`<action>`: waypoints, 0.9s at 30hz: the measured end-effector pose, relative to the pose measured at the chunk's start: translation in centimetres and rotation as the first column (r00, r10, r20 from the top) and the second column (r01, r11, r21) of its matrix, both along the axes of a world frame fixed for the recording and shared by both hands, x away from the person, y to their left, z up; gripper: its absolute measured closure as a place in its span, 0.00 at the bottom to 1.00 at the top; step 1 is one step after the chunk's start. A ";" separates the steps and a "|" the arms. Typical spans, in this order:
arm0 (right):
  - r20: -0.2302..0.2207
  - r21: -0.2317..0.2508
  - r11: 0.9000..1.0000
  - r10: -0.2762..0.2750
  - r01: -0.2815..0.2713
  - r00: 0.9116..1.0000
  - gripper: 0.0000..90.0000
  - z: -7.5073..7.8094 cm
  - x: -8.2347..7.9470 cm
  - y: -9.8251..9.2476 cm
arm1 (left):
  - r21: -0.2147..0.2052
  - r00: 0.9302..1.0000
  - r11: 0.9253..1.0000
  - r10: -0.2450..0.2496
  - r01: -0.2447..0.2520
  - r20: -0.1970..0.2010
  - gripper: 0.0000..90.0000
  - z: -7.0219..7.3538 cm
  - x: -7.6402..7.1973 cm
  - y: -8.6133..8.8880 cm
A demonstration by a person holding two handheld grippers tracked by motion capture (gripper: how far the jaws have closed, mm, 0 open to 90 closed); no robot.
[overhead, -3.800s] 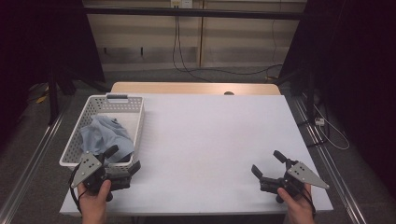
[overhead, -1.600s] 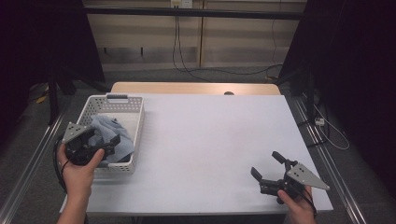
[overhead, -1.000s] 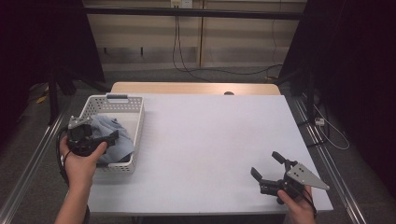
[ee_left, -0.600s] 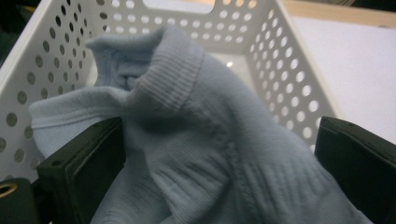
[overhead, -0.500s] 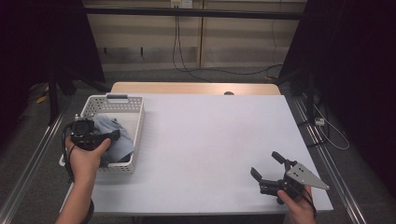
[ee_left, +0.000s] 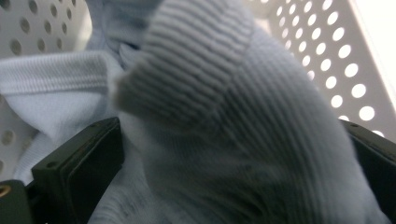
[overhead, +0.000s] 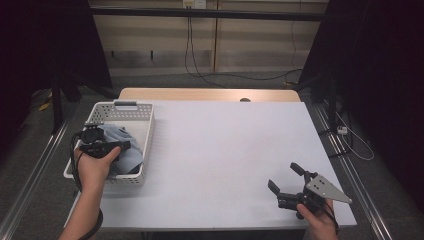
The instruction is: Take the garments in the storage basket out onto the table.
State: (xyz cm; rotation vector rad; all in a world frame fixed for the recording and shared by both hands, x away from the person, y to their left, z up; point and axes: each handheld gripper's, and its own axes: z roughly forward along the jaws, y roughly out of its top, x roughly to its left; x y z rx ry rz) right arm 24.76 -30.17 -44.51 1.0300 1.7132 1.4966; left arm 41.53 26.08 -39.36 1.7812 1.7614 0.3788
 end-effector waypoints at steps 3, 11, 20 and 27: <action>0.001 0.002 1.000 0.002 -0.002 1.000 0.02 0.0 0.0 0.0 | -0.016 1.000 1.000 0.006 -0.007 -0.020 0.01 -0.1 0.2 0.1; 0.001 -0.008 1.000 0.006 -0.006 1.000 0.02 0.0 0.1 0.1 | -0.025 1.000 1.000 -0.004 0.003 -0.020 0.02 0.2 0.6 0.0; 0.001 -0.017 1.000 0.009 -0.009 1.000 0.02 -0.1 0.2 0.2 | -0.049 0.998 0.998 0.039 -0.042 -0.045 0.03 0.6 2.1 0.0; -0.004 -0.021 1.000 0.015 -0.015 1.000 0.02 -0.1 0.2 0.3 | -0.048 0.995 0.994 0.095 -0.097 -0.043 0.04 0.0 3.1 -0.3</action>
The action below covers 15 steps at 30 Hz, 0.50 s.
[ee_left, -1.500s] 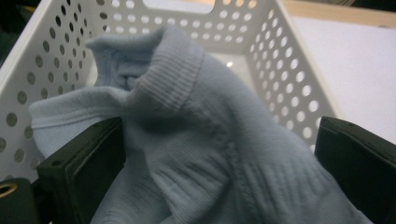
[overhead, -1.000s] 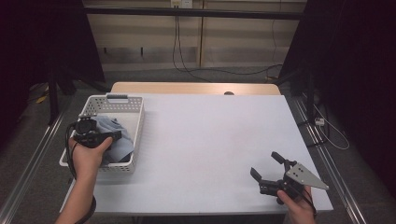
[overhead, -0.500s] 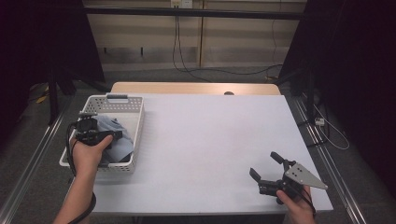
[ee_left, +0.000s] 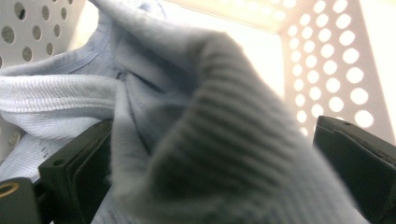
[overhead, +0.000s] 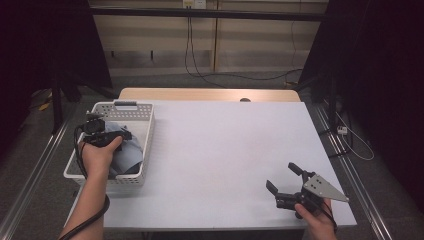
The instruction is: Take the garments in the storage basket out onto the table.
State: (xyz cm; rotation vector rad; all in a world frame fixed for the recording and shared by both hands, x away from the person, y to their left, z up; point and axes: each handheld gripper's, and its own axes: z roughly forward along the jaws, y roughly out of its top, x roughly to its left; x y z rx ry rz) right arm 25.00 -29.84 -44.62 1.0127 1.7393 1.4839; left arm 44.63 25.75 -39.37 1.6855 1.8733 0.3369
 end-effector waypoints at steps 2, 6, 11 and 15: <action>0.001 -0.001 1.000 -0.002 0.002 1.000 0.02 0.0 0.0 0.0 | 0.015 1.000 1.000 0.001 -0.001 -0.005 0.04 -0.3 0.3 -0.3; -0.002 0.000 1.000 -0.002 0.002 1.000 0.02 0.0 0.0 0.0 | 0.032 1.000 0.999 0.010 -0.010 -0.016 0.03 -0.9 0.7 -0.5; 0.001 -0.005 1.000 0.002 -0.002 1.000 0.02 0.0 0.0 0.0 | 0.035 0.999 0.999 0.016 -0.015 -0.036 0.06 -2.0 0.9 -0.6; 0.002 -0.006 1.000 0.002 -0.002 1.000 0.02 0.0 0.0 0.0 | 0.062 0.999 0.998 0.008 -0.005 -0.049 0.11 -2.8 1.0 -0.9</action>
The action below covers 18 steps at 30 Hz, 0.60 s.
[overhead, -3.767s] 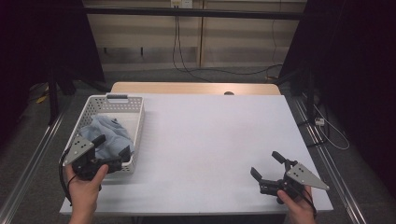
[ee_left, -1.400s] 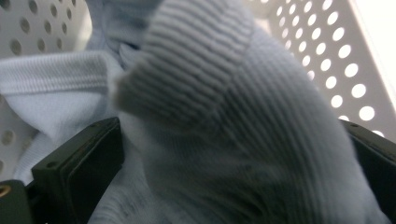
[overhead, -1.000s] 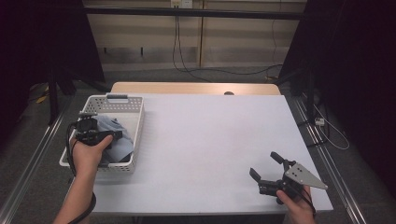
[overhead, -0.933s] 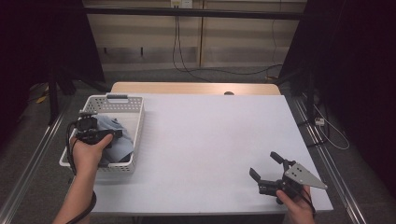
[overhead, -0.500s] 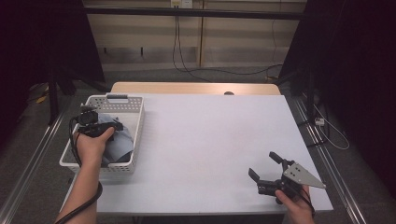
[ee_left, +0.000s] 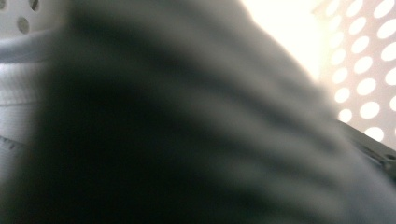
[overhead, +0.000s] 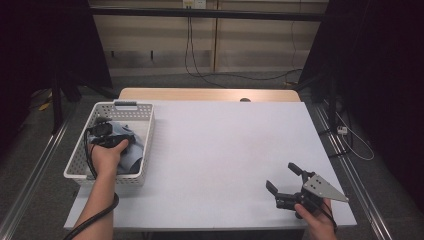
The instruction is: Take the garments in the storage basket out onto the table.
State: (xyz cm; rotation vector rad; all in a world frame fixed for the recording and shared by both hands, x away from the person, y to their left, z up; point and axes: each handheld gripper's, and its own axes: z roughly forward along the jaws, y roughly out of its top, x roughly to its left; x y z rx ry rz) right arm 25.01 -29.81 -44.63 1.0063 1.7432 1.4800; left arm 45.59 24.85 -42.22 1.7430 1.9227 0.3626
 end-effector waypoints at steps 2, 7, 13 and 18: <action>-0.001 0.001 1.000 -0.001 0.001 1.000 0.02 0.0 0.0 0.0 | -0.006 1.000 1.000 0.013 -0.013 -0.006 0.13 -0.2 0.1 -0.1; 0.000 -0.002 1.000 0.003 -0.003 1.000 0.02 0.0 0.0 0.1 | 0.021 1.000 1.000 0.019 -0.019 -0.001 0.18 -0.7 0.1 -0.5; -0.001 -0.004 1.000 0.003 -0.003 1.000 0.02 0.0 0.0 0.1 | 0.074 1.000 0.997 0.007 -0.008 0.016 0.38 -0.7 -0.2 -0.6; 0.006 -0.005 1.000 0.005 -0.004 1.000 0.02 0.1 -0.1 0.1 | 0.052 0.999 0.999 0.010 -0.012 0.033 0.60 -0.5 -0.4 -0.4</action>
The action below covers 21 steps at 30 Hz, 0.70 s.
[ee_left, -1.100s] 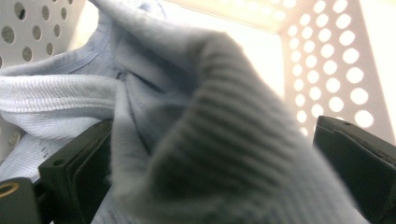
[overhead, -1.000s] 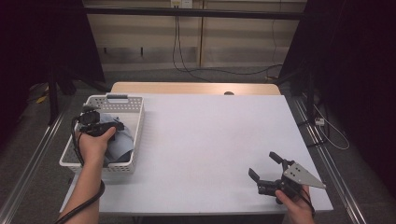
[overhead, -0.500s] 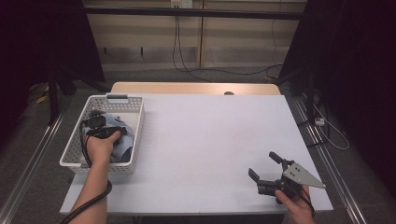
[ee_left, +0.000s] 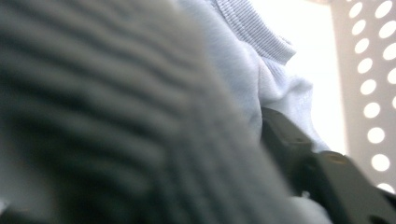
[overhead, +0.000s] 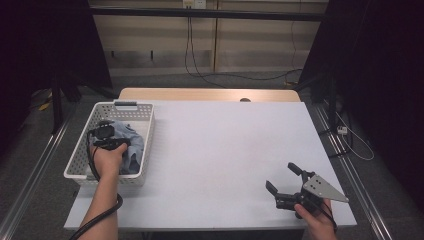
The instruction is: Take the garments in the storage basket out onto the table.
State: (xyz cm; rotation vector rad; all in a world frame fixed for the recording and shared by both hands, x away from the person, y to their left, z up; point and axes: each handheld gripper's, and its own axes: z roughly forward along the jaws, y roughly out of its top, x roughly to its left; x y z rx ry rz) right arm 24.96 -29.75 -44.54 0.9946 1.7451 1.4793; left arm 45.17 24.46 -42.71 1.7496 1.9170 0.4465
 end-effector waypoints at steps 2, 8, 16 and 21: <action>-0.003 0.004 1.000 -0.003 0.003 1.000 0.02 0.0 0.0 0.0 | -0.013 1.000 1.000 0.007 -0.007 0.000 0.68 0.1 0.0 0.0; 0.002 0.008 1.000 -0.002 0.002 1.000 0.03 0.1 0.0 -0.1 | -0.042 1.000 0.999 0.007 -0.006 0.013 0.78 0.5 -0.1 0.1; 0.008 0.011 1.000 -0.004 0.004 1.000 0.02 0.2 0.0 -0.2 | -0.092 0.999 0.996 0.009 -0.005 0.050 0.81 2.2 -0.1 0.7; 0.006 0.011 1.000 -0.006 0.006 1.000 0.02 0.1 0.0 -0.3 | -0.125 0.996 0.992 -0.004 0.015 0.085 0.81 3.2 -0.1 0.7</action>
